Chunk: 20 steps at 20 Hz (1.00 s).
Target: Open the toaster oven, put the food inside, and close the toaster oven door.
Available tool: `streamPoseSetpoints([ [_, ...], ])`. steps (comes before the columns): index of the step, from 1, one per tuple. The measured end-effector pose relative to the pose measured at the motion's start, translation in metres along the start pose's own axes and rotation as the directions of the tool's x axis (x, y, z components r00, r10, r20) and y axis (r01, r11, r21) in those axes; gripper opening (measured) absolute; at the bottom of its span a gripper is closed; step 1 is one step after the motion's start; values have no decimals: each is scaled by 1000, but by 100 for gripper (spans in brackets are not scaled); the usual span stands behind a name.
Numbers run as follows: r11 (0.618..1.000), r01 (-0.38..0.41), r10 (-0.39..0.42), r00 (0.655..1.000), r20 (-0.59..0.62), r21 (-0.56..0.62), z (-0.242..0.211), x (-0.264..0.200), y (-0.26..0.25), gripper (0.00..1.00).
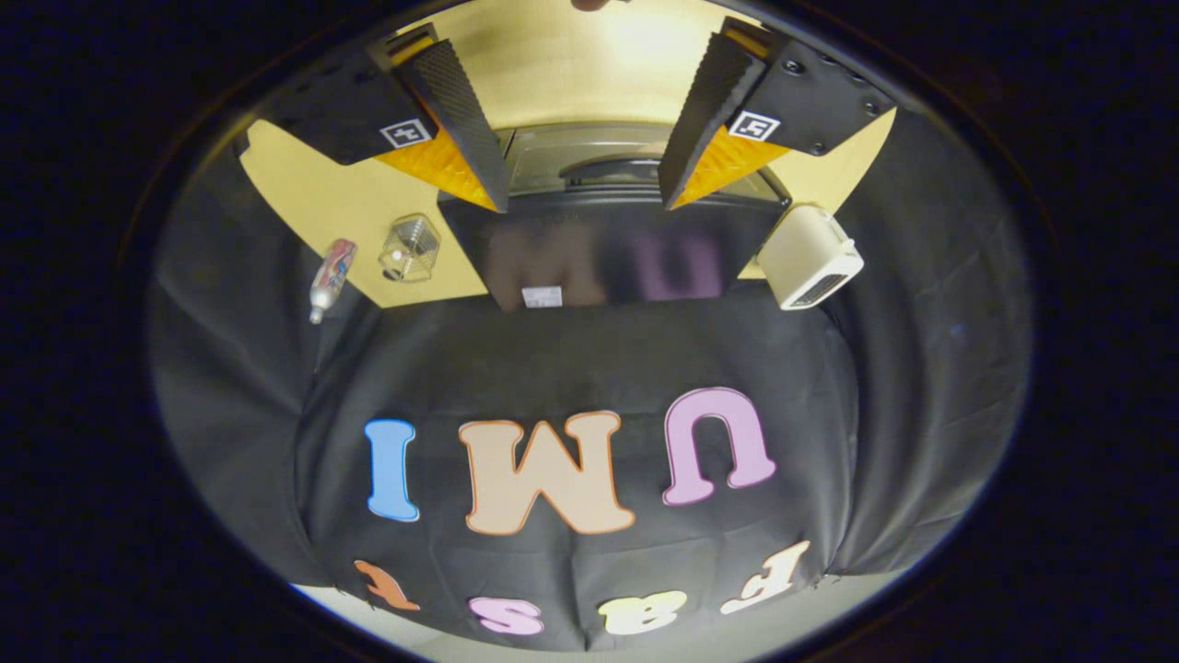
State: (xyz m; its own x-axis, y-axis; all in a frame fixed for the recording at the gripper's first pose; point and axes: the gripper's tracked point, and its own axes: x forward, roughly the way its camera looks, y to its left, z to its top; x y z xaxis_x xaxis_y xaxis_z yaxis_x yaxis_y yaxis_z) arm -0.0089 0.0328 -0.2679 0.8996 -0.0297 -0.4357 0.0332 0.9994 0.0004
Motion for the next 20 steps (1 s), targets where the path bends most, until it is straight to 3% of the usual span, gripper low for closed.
streamPoseSetpoints([
  [12,998,32,-18,976,217,-61,125,-36,-16,100],
  [20,998,38,-24,956,293,-43,166,-54,-29,100],
])
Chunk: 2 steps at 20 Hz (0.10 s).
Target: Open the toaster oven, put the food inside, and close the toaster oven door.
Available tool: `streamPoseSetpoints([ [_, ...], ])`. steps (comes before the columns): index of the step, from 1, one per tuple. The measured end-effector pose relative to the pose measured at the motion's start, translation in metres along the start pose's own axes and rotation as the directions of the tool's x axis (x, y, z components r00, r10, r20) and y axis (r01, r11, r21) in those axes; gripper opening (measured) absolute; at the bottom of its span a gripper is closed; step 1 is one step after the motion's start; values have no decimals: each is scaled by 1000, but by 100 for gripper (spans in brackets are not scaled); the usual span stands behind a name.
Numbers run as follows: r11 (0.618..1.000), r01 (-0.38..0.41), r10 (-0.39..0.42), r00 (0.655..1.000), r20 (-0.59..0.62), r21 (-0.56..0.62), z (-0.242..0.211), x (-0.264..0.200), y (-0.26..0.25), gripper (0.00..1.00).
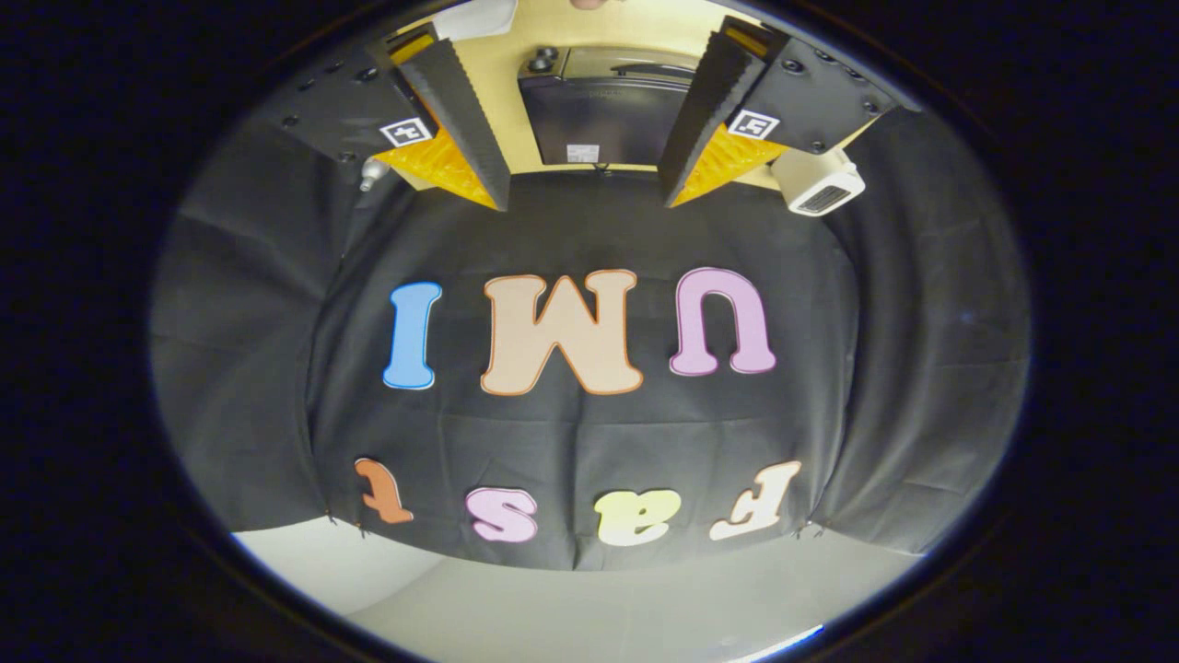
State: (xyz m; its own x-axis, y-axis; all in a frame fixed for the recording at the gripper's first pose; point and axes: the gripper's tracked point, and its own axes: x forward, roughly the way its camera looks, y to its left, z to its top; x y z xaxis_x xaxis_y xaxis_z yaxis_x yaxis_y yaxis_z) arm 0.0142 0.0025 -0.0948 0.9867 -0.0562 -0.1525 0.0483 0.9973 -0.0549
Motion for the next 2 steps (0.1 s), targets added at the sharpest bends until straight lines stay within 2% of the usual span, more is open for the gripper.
streamPoseSetpoints([
  [2,1000,7,-7,1000,12,3,6,-2,-5,100],
])
